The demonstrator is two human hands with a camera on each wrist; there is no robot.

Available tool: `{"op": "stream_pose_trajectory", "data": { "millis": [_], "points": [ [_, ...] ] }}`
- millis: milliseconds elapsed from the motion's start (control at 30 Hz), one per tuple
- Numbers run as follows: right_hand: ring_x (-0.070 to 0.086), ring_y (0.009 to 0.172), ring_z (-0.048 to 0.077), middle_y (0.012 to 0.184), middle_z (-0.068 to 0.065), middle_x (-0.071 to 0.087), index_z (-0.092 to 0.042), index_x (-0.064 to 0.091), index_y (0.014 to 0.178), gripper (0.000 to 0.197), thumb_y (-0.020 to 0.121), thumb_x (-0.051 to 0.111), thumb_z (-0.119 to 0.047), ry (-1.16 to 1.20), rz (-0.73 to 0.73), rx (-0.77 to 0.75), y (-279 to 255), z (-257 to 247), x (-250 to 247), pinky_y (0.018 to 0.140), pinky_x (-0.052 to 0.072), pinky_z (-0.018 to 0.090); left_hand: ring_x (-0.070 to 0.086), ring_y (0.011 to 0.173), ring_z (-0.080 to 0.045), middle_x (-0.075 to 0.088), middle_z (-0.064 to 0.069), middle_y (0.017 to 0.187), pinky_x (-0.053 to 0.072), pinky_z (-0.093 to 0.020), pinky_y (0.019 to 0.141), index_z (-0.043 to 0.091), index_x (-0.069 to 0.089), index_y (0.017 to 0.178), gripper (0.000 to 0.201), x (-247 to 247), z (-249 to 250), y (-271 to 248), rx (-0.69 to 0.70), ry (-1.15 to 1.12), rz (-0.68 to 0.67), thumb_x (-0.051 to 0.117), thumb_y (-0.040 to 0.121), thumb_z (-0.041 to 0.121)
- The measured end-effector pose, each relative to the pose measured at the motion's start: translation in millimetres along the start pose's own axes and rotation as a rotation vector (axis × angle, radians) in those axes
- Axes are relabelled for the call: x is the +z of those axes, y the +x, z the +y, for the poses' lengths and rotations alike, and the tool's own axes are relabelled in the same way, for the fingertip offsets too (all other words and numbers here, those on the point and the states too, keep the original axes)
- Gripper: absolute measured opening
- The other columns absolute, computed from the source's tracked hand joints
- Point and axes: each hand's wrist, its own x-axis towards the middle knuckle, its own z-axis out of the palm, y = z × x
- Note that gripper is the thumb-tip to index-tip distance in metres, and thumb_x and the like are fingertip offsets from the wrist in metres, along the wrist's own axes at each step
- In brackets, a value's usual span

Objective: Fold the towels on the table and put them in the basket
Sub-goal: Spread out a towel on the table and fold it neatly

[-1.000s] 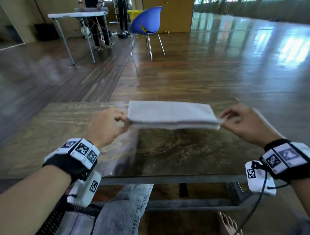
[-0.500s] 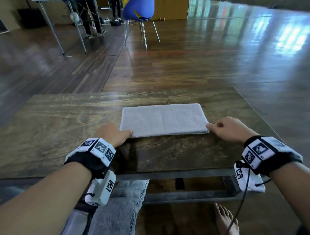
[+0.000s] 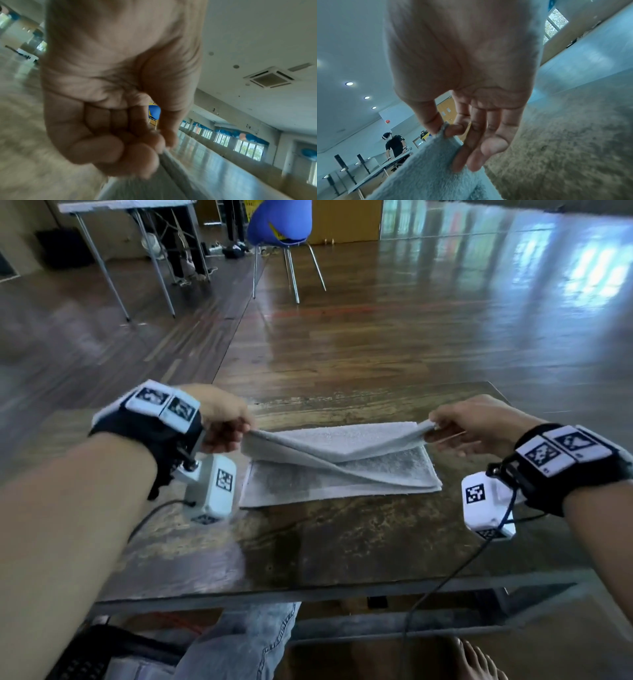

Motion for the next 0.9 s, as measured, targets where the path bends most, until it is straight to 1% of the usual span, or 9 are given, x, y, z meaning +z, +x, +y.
{"op": "stream_pose_trajectory", "data": {
  "millis": [167, 300, 367, 433, 533, 633, 733, 800, 900],
  "points": [
    [0.076, 0.070, 0.025, 0.086, 0.015, 0.078, -0.007, 0.064, 0.096, 0.011, 0.090, 0.065, -0.017, 0.243, 0.036, -0.020, 14.8, -6.4, -2.2, 0.056, 0.058, 0.030, 0.059, 0.033, -0.015, 0.060, -0.005, 0.044, 0.043, -0.012, 0.035, 0.013, 0.043, 0.053, 0.041, -15.2, 25.9, 9.3, 0.093, -0.086, 0.013, 0.056, 0.092, 0.013],
    [0.075, 0.083, 0.029, 0.091, 0.016, 0.072, -0.008, 0.061, 0.089, 0.012, 0.097, 0.064, -0.017, 0.540, 0.019, -0.193, 16.8, -12.3, -3.1, 0.075, 0.062, 0.042, 0.071, 0.055, -0.022, 0.073, -0.012, 0.069, 0.057, -0.023, 0.047, 0.013, 0.050, 0.060, 0.032, -15.1, 26.4, 20.7, 0.208, -0.380, 0.090, 0.057, 0.092, 0.016],
    [0.073, 0.093, 0.029, 0.096, 0.015, 0.069, -0.012, 0.058, 0.084, 0.016, 0.099, 0.062, -0.018, 0.565, 0.009, -0.270, 13.1, -11.2, -0.9, 0.083, 0.060, 0.044, 0.071, 0.065, -0.025, 0.071, -0.008, 0.074, 0.061, -0.031, 0.056, 0.012, 0.057, 0.066, 0.028, -11.1, 16.7, 28.6, 0.337, -0.627, 0.149, 0.062, 0.092, 0.021],
    [0.072, 0.095, 0.027, 0.102, 0.016, 0.069, -0.012, 0.059, 0.087, 0.014, 0.099, 0.061, -0.019, 0.480, -0.014, -0.272, 7.2, -5.5, 0.5, 0.085, 0.060, 0.041, 0.073, 0.072, -0.027, 0.071, -0.004, 0.073, 0.061, -0.033, 0.062, 0.009, 0.065, 0.075, 0.020, -2.0, -3.6, 33.0, 0.410, -0.723, 0.118, 0.069, 0.087, 0.025],
    [0.072, 0.073, 0.020, 0.102, 0.016, 0.075, -0.007, 0.066, 0.093, 0.014, 0.097, 0.063, -0.020, 0.120, -0.047, -0.169, -1.3, 13.2, -2.4, 0.064, 0.058, 0.029, 0.075, 0.078, -0.032, 0.077, -0.012, 0.089, 0.060, -0.037, 0.066, 0.004, 0.072, 0.083, 0.022, 21.1, -46.7, 39.4, 0.338, -0.578, 0.076, 0.076, 0.080, 0.025],
    [0.064, 0.061, 0.019, 0.098, 0.017, 0.077, 0.000, 0.067, 0.096, 0.020, 0.095, 0.067, -0.019, -0.108, -0.046, -0.079, -4.9, 36.1, -5.0, 0.043, 0.043, 0.021, 0.074, 0.085, -0.028, 0.077, -0.006, 0.083, 0.058, -0.042, 0.081, 0.011, 0.078, 0.076, 0.028, 42.4, -77.0, 40.5, 0.361, -0.355, 0.155, 0.071, 0.087, 0.036],
    [0.060, 0.057, 0.020, 0.093, 0.019, 0.077, -0.003, 0.060, 0.084, 0.020, 0.096, 0.066, -0.018, -0.113, -0.110, -0.063, -10.3, 49.6, -6.3, 0.038, 0.040, 0.022, 0.071, 0.073, -0.015, 0.075, 0.005, 0.071, 0.051, -0.025, 0.062, 0.015, 0.076, 0.069, 0.039, 48.9, -79.1, 29.3, 0.450, -0.222, 0.211, 0.061, 0.094, 0.040],
    [0.062, 0.056, 0.017, 0.088, 0.014, 0.078, -0.003, 0.061, 0.085, 0.021, 0.095, 0.068, -0.020, -0.138, -0.099, -0.084, -12.5, 51.4, -8.3, 0.040, 0.042, 0.023, 0.066, 0.056, -0.006, 0.075, 0.005, 0.071, 0.043, -0.014, 0.048, 0.013, 0.075, 0.080, 0.039, 49.0, -73.8, 21.3, 0.503, -0.085, 0.225, 0.054, 0.098, 0.041],
    [0.064, 0.056, 0.017, 0.086, 0.012, 0.078, -0.003, 0.063, 0.087, 0.022, 0.094, 0.069, -0.023, -0.152, -0.081, -0.091, -15.4, 50.7, -8.8, 0.042, 0.042, 0.023, 0.055, 0.041, -0.005, 0.076, -0.005, 0.076, 0.042, -0.016, 0.045, 0.005, 0.070, 0.088, 0.043, 46.0, -69.9, 13.7, 0.535, 0.020, 0.227, 0.047, 0.102, 0.039]
  ]
}}
